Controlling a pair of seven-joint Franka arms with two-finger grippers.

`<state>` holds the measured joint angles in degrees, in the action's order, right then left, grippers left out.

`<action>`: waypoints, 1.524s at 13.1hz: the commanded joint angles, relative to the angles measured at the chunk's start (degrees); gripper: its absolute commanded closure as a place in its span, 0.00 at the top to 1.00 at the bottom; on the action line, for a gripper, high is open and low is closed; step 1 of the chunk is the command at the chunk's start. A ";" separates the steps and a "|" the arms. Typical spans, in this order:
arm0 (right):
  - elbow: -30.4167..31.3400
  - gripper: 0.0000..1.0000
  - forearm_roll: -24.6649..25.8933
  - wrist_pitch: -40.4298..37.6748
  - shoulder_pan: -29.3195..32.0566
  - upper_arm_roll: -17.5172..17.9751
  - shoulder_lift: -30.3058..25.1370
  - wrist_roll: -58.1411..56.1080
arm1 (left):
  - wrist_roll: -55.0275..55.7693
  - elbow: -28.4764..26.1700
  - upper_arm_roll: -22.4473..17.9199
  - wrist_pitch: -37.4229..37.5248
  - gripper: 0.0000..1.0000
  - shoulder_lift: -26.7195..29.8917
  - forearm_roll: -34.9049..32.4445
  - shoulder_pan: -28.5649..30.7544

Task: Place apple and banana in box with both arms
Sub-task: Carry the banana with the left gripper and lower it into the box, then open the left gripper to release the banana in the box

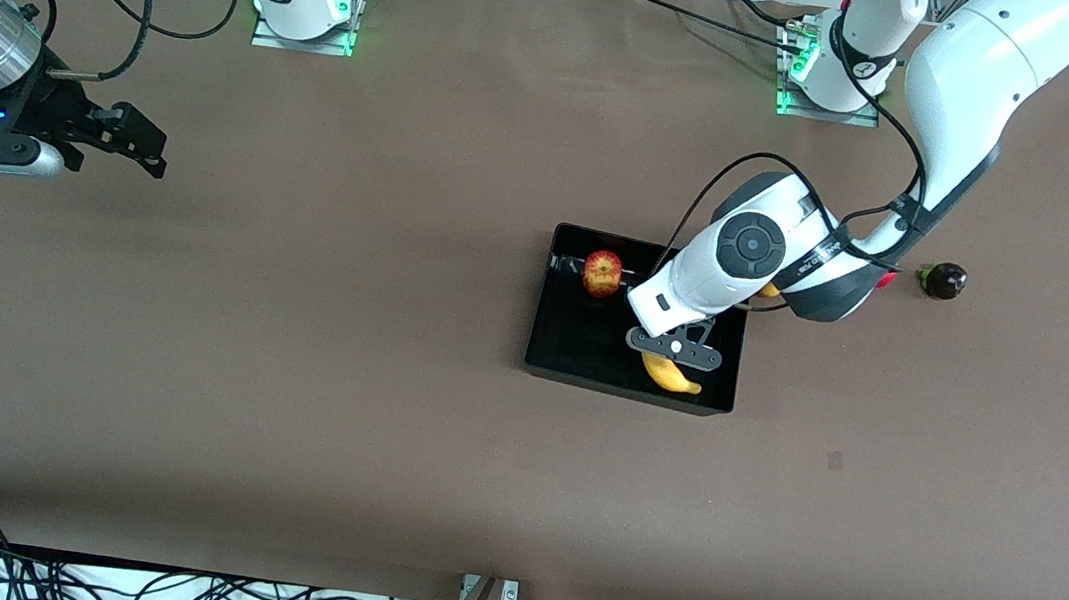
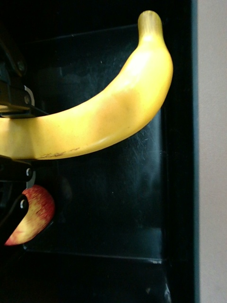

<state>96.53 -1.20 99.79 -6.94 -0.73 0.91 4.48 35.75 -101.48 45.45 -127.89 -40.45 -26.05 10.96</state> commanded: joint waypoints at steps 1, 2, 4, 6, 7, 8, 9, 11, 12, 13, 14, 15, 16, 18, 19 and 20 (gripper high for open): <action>-1.35 1.00 0.94 -0.47 0.79 0.64 0.59 0.36 | 2.38 -3.80 -1.06 -4.46 0.00 -0.32 -5.22 0.55; -1.35 1.00 0.94 -0.47 0.79 0.64 0.59 0.36 | 3.09 -3.99 -2.02 -5.51 0.00 -1.20 -6.28 0.46; -1.35 1.00 0.94 -0.47 0.79 0.64 0.59 0.36 | 3.88 -4.69 -3.87 -7.62 0.00 -2.87 -8.74 0.02; -1.35 1.00 0.94 -0.47 0.79 0.64 0.59 0.36 | 4.32 -4.69 -5.19 -9.47 0.00 -4.10 -10.15 -0.33; -1.35 1.00 0.94 -0.47 0.79 0.64 0.59 0.36 | 5.11 -4.69 -5.46 -10.26 0.08 -4.63 -10.16 -0.42; -1.26 1.00 0.94 -0.47 0.79 0.64 0.59 0.36 | 6.42 -4.69 -5.46 -10.36 0.44 -4.63 -10.16 -0.42; -1.35 1.00 0.94 -0.47 0.79 0.64 0.59 0.36 | 6.95 -4.69 -5.46 -9.92 0.57 -4.37 -10.16 -0.42; -1.35 1.00 0.94 -0.47 0.79 0.64 0.59 0.36 | 8.88 -4.34 -5.37 -7.13 0.83 -3.06 -10.07 -0.33; -1.26 1.00 0.94 -0.47 0.79 0.64 0.59 0.36 | 12.72 -3.73 -5.11 -3.10 1.00 -1.40 -9.90 -0.33; -1.35 1.00 0.94 -0.56 0.79 0.64 0.59 0.36 | 15.81 -3.55 -4.85 -0.02 1.00 1.66 -9.02 -0.33; -1.26 1.00 0.94 -0.56 0.79 0.64 0.59 0.36 | 16.27 -2.85 -4.76 2.45 1.00 4.30 -6.41 -0.24; -1.35 1.00 0.94 -0.56 0.79 0.64 0.59 0.36 | 16.02 -1.28 -4.84 5.52 1.00 6.59 -1.68 -0.33; -1.26 1.00 0.94 -0.47 0.79 0.64 0.59 0.36 | 15.06 1.09 -4.93 9.73 1.00 8.27 1.06 -0.33; -1.35 1.00 0.94 -0.12 0.97 0.64 0.59 0.27 | 11.12 6.09 -4.85 19.21 1.00 10.30 4.59 -0.24; -1.35 1.00 1.03 0.49 0.97 0.64 0.76 0.27 | 6.22 7.86 -5.02 24.57 1.00 11.61 6.17 0.11; -1.26 1.00 1.03 0.49 0.97 0.64 0.76 0.36 | -0.36 9.44 -5.28 30.28 1.00 13.19 7.67 0.81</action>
<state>96.45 -1.18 100.22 -6.81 -0.76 0.98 4.48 44.26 -94.84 40.86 -105.36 -29.36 -21.66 11.15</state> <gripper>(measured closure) 0.000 0.000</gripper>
